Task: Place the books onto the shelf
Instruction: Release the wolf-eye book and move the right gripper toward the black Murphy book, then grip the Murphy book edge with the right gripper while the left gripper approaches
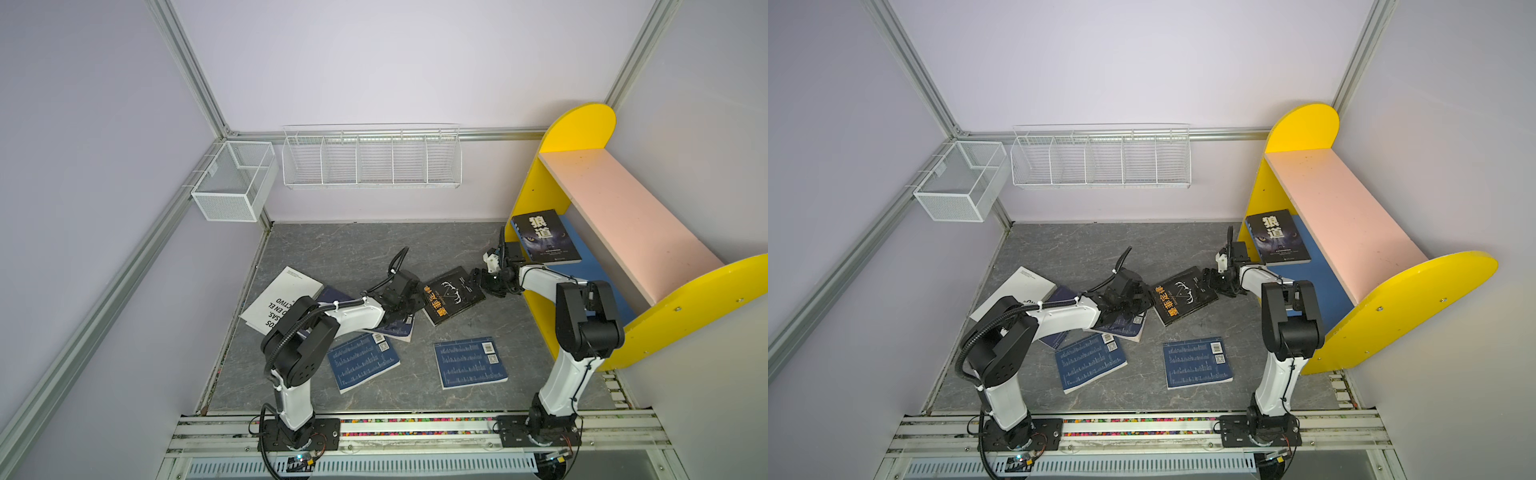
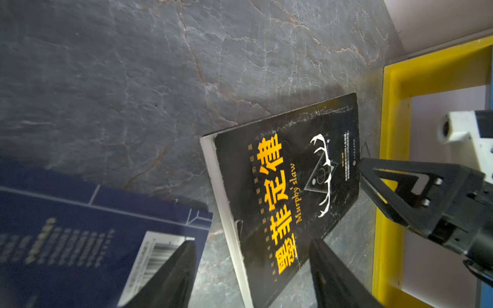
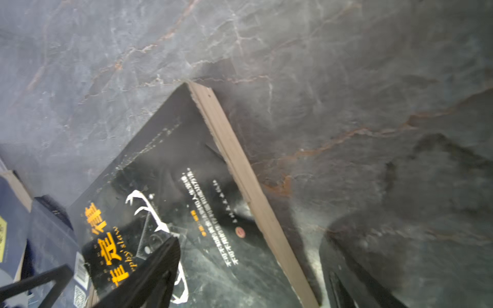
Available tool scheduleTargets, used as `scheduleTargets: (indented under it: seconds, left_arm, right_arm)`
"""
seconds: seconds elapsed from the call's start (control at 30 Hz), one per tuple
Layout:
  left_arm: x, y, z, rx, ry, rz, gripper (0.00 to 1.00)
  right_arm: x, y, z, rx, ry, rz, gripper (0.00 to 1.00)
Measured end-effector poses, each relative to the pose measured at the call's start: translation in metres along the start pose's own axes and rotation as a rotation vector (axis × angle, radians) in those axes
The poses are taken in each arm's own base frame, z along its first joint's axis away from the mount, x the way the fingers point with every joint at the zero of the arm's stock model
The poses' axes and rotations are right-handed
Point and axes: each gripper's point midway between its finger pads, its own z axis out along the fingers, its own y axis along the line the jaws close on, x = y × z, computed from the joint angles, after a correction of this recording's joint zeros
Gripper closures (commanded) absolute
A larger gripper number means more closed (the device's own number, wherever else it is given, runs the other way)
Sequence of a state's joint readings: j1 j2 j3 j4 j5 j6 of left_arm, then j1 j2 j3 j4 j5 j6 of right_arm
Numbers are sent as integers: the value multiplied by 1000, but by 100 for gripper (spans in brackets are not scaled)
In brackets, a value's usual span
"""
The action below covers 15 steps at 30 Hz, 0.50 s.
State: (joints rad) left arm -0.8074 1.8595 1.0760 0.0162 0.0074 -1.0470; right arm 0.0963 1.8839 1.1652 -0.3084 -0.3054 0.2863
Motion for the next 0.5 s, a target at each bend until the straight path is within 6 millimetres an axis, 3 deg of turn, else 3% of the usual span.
scheduleTargets:
  seconds: [0.23,0.5]
  left_arm:
    - [-2,-8,25,2,12,-8,37]
    - [-6,-13,29,28,17,-12,44]
  right_arm:
    - [10,9,2,-57,32,-5,28]
    - [12,11,-4,-97,29,11,30]
